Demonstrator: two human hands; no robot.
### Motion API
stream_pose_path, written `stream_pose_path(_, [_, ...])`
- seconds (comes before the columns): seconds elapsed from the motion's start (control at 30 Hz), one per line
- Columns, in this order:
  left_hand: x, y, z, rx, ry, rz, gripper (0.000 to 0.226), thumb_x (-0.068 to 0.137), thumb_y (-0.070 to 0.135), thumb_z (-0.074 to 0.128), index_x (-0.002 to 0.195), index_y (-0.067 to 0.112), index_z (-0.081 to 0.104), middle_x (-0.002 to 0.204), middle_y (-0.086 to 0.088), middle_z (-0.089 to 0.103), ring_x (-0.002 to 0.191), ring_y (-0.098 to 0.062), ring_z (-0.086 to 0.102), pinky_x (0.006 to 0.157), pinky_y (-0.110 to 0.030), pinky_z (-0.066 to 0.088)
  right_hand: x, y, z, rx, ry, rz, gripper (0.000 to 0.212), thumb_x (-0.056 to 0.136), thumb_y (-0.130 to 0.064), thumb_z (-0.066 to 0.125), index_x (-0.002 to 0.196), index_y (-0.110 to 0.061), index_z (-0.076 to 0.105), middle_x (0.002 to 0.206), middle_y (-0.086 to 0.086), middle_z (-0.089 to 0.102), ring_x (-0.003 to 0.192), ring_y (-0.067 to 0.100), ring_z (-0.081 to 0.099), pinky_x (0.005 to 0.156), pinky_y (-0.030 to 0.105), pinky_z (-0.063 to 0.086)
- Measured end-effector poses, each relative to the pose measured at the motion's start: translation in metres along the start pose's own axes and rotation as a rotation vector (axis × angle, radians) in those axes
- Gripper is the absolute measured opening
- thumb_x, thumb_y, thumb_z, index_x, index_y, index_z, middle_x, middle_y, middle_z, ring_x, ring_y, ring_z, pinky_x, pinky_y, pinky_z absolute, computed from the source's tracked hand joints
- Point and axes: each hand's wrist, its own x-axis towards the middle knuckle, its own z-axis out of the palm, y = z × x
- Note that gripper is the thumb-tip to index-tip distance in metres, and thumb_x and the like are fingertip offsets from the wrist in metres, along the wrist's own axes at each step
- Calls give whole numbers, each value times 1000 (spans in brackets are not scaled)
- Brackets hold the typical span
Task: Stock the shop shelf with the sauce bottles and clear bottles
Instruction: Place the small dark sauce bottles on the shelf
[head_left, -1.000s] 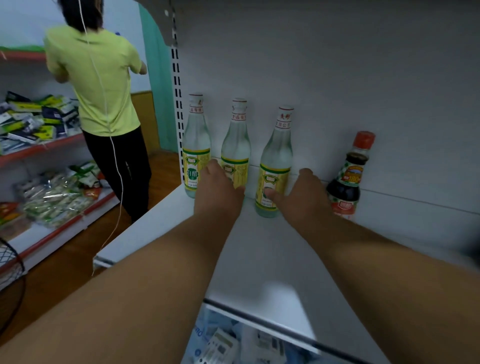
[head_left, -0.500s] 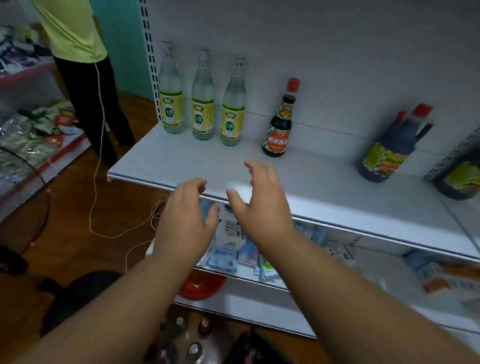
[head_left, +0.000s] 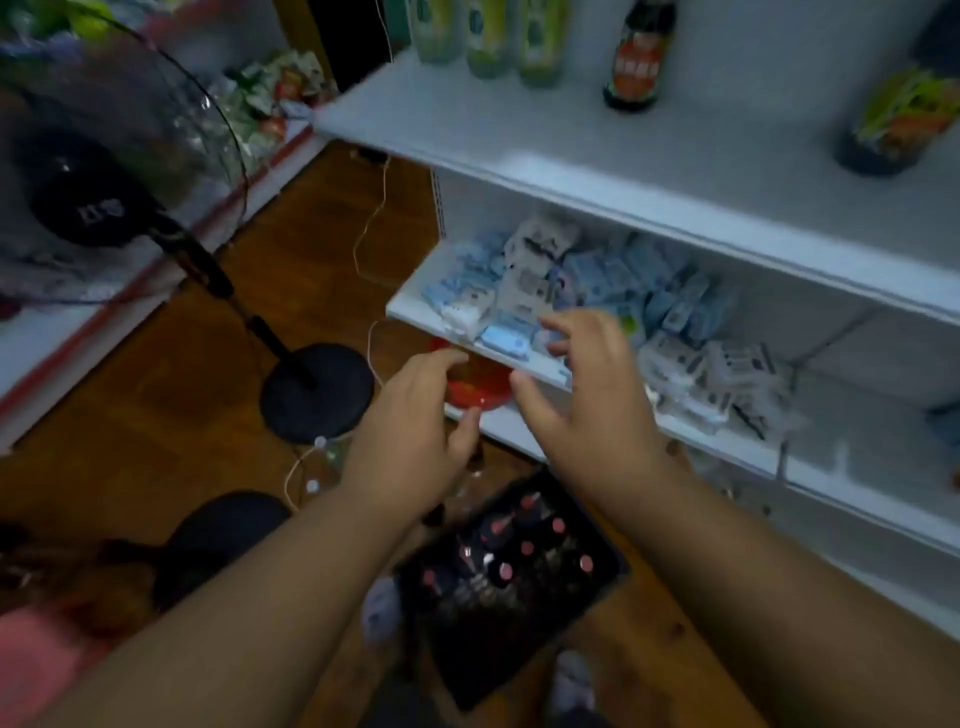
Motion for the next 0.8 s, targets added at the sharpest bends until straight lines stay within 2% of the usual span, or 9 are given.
stream_pose_path(0.1, [-30, 3, 34, 11, -65, -32, 46, 88, 28, 65, 130, 20, 50, 118, 4, 56, 105, -11, 55, 86, -27, 48, -37, 28, 6, 27, -55, 67, 47, 88, -26, 69, 130, -15, 51, 125, 3, 47, 111, 16, 53, 91, 22, 41])
stream_pose_path(0.17, [-46, -3, 55, 2, -106, -67, 42, 88, 27, 65, 128, 21, 51, 111, 8, 53, 100, -10, 54, 79, -24, 43, -59, 46, 20, 17, -51, 72, 45, 86, -24, 70, 126, -11, 55, 120, 4, 50, 108, 18, 56, 90, 21, 41])
stream_pose_path(0.23, [-60, -15, 79, -33, -156, -67, 39, 87, 23, 65, 124, 19, 53, 105, 7, 52, 95, -13, 55, 76, -26, 44, -79, 68, 39, -27, -96, 88, 43, 87, -23, 69, 125, -9, 56, 118, 7, 52, 104, 20, 58, 89, 22, 42])
stream_pose_path(0.37, [-87, -70, 143, -57, -272, -118, 39, 91, 29, 60, 127, 19, 48, 115, 0, 54, 98, -17, 57, 77, -38, 53, -114, 120, 98, -36, -202, 224, 43, 91, -26, 66, 128, -11, 52, 121, 6, 48, 101, 18, 57, 85, 36, 51])
stream_pose_path(0.43, [-98, -105, 175, -30, -299, -137, 39, 92, 32, 58, 127, 21, 47, 116, 1, 54, 100, -15, 56, 79, -35, 52, -131, 146, 132, -43, -209, 241, 41, 90, -24, 66, 126, -10, 53, 119, 7, 49, 104, 23, 59, 85, 39, 52])
stream_pose_path(0.57, [-128, -168, 249, -24, -386, -214, 40, 92, 32, 60, 128, 23, 45, 112, 7, 52, 94, -10, 52, 76, -31, 49, -178, 209, 203, -89, -325, 290, 38, 91, -22, 65, 124, -8, 55, 120, 11, 50, 99, 21, 58, 80, 28, 45])
stream_pose_path(0.63, [-150, -193, 288, -55, -445, -258, 45, 93, 29, 61, 133, 20, 44, 115, 5, 53, 92, -6, 48, 75, -25, 43, -206, 241, 234, -103, -407, 356, 37, 93, -25, 62, 126, -11, 53, 124, 9, 48, 96, 17, 54, 78, 27, 42])
stream_pose_path(0.73, [-180, -225, 346, -105, -512, -302, 46, 92, 25, 62, 134, 18, 45, 119, 3, 54, 95, -8, 50, 78, -25, 42, -241, 290, 275, -139, -509, 467, 39, 96, -29, 59, 131, -14, 49, 130, 7, 44, 86, 9, 45, 75, 26, 38])
stream_pose_path(0.8, [-194, -241, 385, -132, -533, -352, 46, 91, 26, 62, 134, 20, 44, 120, 3, 53, 98, -10, 54, 81, -29, 46, -256, 322, 302, -170, -557, 529, 45, 95, -32, 60, 135, -16, 46, 134, 6, 43, 88, 14, 50, 73, 27, 38])
